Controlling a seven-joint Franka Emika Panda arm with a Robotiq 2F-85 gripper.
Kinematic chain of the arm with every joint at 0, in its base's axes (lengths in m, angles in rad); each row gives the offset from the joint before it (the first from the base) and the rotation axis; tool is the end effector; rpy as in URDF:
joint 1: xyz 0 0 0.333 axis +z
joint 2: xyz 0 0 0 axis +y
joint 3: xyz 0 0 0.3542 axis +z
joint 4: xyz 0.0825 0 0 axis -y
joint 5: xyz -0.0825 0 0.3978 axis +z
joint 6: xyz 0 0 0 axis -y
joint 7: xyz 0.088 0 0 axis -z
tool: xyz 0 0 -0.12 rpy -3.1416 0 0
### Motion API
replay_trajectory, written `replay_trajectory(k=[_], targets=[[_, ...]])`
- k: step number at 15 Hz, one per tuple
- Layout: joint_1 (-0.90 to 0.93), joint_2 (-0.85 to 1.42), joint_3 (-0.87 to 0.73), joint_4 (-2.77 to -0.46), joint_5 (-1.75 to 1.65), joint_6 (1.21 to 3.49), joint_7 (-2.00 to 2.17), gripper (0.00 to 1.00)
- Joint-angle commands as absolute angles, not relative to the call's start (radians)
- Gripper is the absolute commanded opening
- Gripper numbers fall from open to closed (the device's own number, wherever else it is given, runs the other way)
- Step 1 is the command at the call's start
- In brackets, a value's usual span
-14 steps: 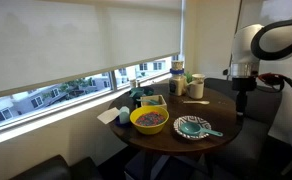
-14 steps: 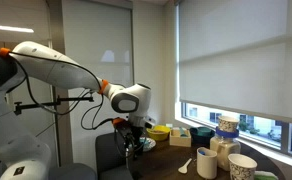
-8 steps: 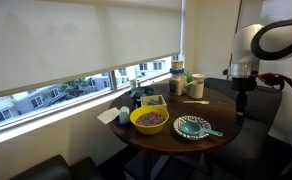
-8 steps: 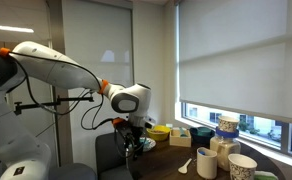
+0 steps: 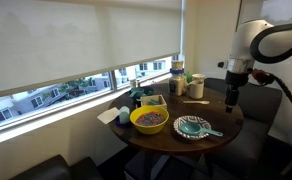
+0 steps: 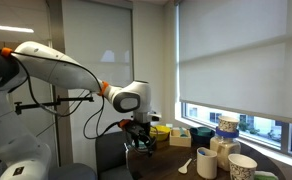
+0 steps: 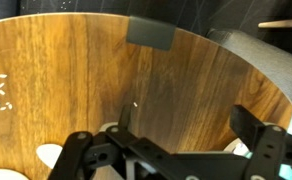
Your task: Put the white plastic spoon in the white mug
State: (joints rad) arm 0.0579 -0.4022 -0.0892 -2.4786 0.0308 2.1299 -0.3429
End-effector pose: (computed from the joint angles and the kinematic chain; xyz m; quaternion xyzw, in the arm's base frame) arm 0.4195 -0.0127 0.4550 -0.9878 -0.1504 -0.0311 0.0254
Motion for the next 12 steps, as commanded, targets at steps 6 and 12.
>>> replay_trajectory(k=[6,12], targets=[[0.014,-0.139,-0.124,-2.240,-0.190,2.226,-0.660,1.00],[-0.016,-0.076,-0.108,-2.198,-0.134,2.262,-0.641,1.00]])
